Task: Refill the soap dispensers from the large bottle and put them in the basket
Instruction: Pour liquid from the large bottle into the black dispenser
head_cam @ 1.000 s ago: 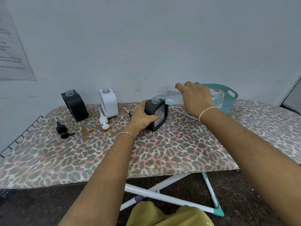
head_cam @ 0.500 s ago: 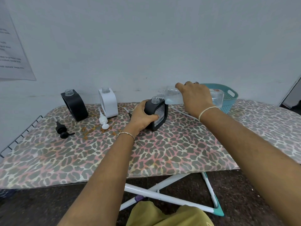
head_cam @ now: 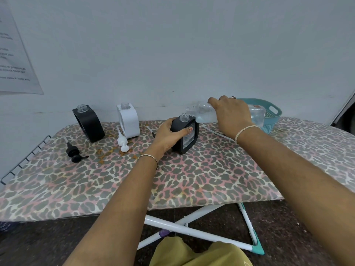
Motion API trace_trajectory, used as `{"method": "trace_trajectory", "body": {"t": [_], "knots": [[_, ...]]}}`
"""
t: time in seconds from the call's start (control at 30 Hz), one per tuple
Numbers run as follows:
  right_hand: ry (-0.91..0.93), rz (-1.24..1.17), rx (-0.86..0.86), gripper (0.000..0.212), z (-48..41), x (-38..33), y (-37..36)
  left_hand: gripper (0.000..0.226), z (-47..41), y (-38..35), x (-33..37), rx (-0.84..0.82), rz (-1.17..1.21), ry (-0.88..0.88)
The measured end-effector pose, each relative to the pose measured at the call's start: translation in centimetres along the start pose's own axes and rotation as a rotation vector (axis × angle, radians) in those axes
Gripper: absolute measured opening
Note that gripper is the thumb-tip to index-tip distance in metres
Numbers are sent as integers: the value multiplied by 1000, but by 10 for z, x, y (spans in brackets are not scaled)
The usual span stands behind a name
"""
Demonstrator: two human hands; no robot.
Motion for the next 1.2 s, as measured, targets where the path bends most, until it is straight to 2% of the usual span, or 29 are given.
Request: {"method": "trace_trajectory", "body": {"t": [0.53, 0.7, 0.83, 1.2], "knots": [[0, 6, -3, 52, 0, -1, 1, 60, -2, 0, -4, -23, 16, 35], [1, 8, -6, 51, -1, 0, 1, 67, -3, 0, -5, -33, 11, 32], [0, 9, -12, 51, 0, 0, 0, 60, -3, 0, -4, -32, 15, 22], [2, 12, -7, 51, -1, 0, 0, 60, 0, 0, -2, -25, 43, 22]]}}
Point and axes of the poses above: each hand's wrist, its own z-axis away from the middle knuckle, its own y-axis out of the back of the hand, x = y × z, the point moved 8 cm from there along -z, towards the middle knuckle, and after that the axes turned 3 degrees about x, right-handed, at the moved point
